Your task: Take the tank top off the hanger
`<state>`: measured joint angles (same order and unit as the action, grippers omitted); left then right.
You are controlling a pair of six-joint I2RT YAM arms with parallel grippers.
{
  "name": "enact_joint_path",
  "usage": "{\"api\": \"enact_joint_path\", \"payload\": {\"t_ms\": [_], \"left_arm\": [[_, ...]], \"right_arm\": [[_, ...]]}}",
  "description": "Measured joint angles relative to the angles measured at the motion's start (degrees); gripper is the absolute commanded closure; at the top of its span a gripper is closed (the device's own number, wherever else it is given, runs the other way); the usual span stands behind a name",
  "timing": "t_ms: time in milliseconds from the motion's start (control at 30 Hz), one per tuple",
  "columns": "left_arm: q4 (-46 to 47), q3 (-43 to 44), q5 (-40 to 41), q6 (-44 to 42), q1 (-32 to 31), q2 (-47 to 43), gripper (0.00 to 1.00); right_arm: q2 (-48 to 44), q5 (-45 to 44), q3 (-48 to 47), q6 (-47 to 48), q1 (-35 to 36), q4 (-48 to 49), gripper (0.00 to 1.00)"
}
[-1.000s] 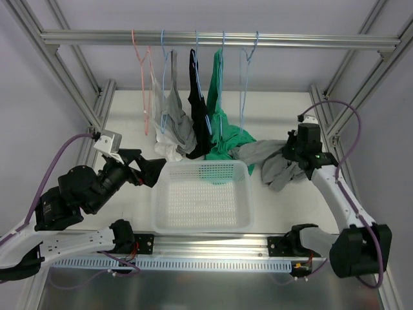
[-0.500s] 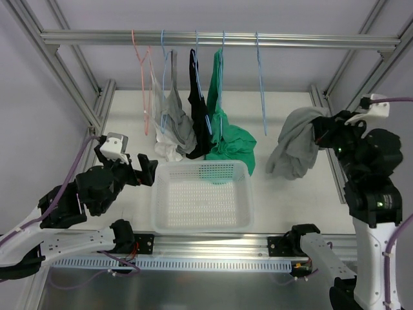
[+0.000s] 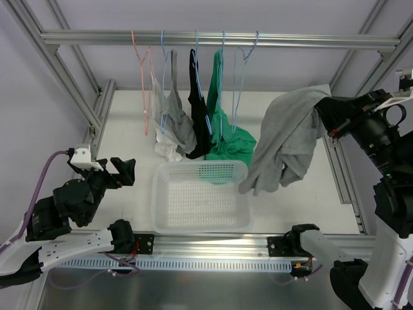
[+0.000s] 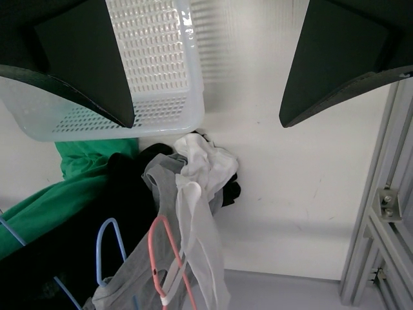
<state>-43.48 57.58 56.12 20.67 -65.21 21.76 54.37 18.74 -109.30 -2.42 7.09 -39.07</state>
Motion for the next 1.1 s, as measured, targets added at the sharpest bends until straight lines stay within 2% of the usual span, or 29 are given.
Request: {"api": "enact_joint_path", "payload": {"t_ms": [133, 300, 400, 533, 667, 900, 1100], "left_arm": [[-0.33, -0.37, 1.03, 0.9, 1.16, -1.95, 0.01], [-0.37, -0.2, -0.09, 2.1, 7.61, -2.56, 0.01], [-0.46, 0.13, -2.36, 2.6, 12.22, -0.72, 0.01], [-0.46, 0.37, -7.26, 3.37, 18.95, 3.1, 0.01], [-0.44, 0.35, -10.73, 4.11, 23.65, 3.8, 0.01], [-0.44, -0.02, -12.31, 4.24, 24.81, 3.56, 0.01], [-0.42, -0.76, -12.41, 4.2, 24.81, 2.71, 0.01]], "right_arm": [[1.49, 7.5, 0.28, -3.69, 0.0, 0.92, 1.0], [0.85, 14.6, 8.02, -8.81, 1.09, 6.78, 1.0], [1.31, 16.02, 11.78, -9.7, 5.38, 8.63, 1.0], [2.93, 14.67, 16.31, -8.33, 16.57, 10.56, 1.0], [5.4, 9.46, 21.03, -5.38, 27.12, 11.08, 1.0], [6.12, -1.01, 26.91, -2.78, 35.41, 13.62, 1.0], [7.48, -3.43, 31.54, -1.55, 40.02, 19.26, 1.0]]}}
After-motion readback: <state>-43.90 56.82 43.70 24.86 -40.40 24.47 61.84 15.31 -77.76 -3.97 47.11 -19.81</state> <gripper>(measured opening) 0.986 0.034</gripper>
